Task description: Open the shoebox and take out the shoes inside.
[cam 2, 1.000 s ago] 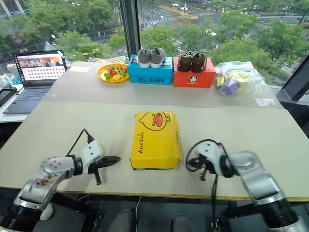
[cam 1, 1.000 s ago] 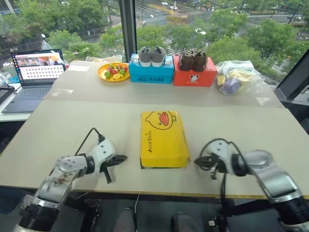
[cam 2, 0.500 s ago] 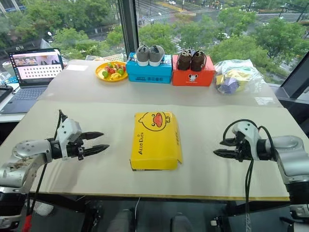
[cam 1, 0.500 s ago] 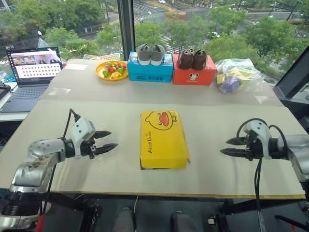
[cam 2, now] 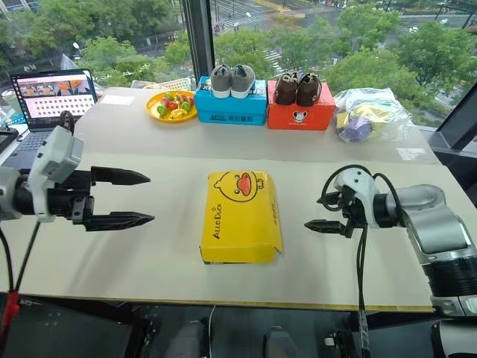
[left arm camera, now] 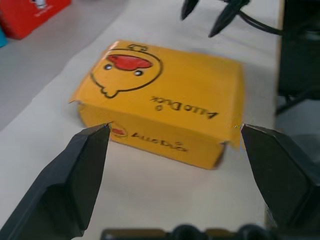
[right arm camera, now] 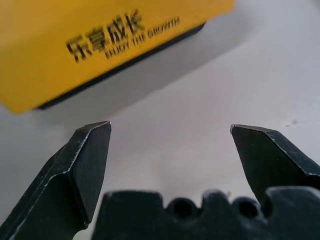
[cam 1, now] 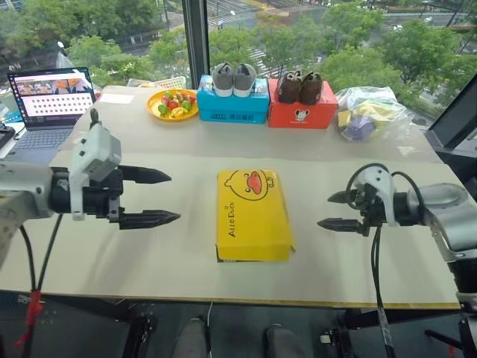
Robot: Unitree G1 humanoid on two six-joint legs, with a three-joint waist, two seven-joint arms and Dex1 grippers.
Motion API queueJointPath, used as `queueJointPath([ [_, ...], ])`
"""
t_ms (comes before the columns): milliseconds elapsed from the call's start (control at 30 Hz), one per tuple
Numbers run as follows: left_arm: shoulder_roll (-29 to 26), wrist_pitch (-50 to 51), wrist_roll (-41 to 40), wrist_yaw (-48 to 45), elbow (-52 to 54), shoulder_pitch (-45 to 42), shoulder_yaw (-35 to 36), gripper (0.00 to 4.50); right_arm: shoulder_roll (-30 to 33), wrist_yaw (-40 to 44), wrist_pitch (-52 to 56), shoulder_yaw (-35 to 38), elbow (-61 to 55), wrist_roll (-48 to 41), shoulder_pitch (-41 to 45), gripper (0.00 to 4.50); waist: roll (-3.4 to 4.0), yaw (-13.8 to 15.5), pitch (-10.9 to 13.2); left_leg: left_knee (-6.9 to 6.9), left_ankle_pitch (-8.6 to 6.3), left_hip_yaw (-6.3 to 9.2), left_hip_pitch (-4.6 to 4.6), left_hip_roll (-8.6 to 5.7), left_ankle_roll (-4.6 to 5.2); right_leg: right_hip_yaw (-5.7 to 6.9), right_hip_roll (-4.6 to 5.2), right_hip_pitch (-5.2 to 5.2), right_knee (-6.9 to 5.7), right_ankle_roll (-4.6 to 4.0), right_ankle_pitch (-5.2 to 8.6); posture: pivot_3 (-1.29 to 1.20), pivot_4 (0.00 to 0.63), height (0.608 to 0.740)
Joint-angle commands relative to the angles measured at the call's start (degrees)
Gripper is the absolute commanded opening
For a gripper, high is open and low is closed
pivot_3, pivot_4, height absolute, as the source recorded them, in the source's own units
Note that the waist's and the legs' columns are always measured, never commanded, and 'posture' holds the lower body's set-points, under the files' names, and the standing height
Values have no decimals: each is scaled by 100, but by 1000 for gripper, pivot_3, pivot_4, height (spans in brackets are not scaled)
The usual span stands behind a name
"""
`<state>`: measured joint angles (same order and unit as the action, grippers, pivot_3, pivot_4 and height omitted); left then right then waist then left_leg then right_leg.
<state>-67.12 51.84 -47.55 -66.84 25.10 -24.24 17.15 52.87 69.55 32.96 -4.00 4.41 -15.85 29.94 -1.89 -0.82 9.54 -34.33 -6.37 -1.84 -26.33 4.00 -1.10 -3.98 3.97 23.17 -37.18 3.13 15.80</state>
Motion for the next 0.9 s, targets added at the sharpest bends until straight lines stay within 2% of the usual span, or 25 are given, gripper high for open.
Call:
queueJointPath([
  [33, -426, 541, -603, 76, 212, -307, 412, 4500, -70, 169, -185, -86, 223, 32, 187, 3416, 0, -2, 12, 0, 1, 1, 0, 5, 1, 0, -7, 3, 0, 0, 0, 0, 150, 739],
  [67, -472, 582, -669, 113, 222, -363, 423, 4500, -111, 151, -282, -128, 306, 92, 202, 3220, 1, -3, 12, 0, 1, 2, 0, 7, 1, 0, -10, 3, -2, 0, 0, 0, 150, 739],
  [100, -519, 635, -752, 168, 221, -467, 409, 4500, -161, 123, -462, -207, 440, 203, 216, 2766, 1, -3, 12, -3, 1, 4, 0, 9, 1, 0, -13, 2, -2, 0, 0, 0, 150, 739],
  [333, -500, 844, -1288, 576, 324, -1116, 293, 4500, -875, 176, -1351, -546, 1392, 530, 542, 392, 0, -33, 16, -28, 1, 4, 0, 10, 1, -3, -16, -5, -4, 12, 0, 0, 150, 739],
  [400, -522, 796, -1298, 546, 416, -1047, 284, 4500, -1038, 149, -1642, -724, 1620, 732, 630, 16, 1, -39, 18, -33, 1, 4, 0, 10, 1, -7, -17, -6, -7, 17, -4, 0, 150, 739],
  [467, -480, 646, -1187, 586, 451, -998, 248, 4500, -1174, 120, -2031, -987, 1695, 1007, 577, 16, 1, -36, 18, -37, 1, 5, 0, 11, 1, -7, -20, -5, -12, 17, -4, 0, 150, 739],
  [600, -506, 492, -1023, 560, 467, -893, 202, 4500, -1461, 116, -2087, -970, 1637, 962, 510, 16, -2, -44, 17, -42, 2, 6, 1, 27, -1, -7, -35, -7, -18, 15, -4, 0, 150, 739],
  [767, -650, 414, -812, 415, 370, -454, 481, 4500, -1677, 355, -1441, -782, 1064, 505, 463, 16, -3, -112, 17, -45, 3, 6, 10, 44, -5, -9, -54, -2, -44, 3, 0, 0, 150, 739],
  [900, -539, 142, -294, 215, 133, 436, 1088, 4500, -1773, 246, -587, -202, 682, -210, 724, 16, 0, -147, 19, -41, 4, 5, 8, 46, -6, -12, -56, 10, -65, -16, 5, 0, 150, 739],
])
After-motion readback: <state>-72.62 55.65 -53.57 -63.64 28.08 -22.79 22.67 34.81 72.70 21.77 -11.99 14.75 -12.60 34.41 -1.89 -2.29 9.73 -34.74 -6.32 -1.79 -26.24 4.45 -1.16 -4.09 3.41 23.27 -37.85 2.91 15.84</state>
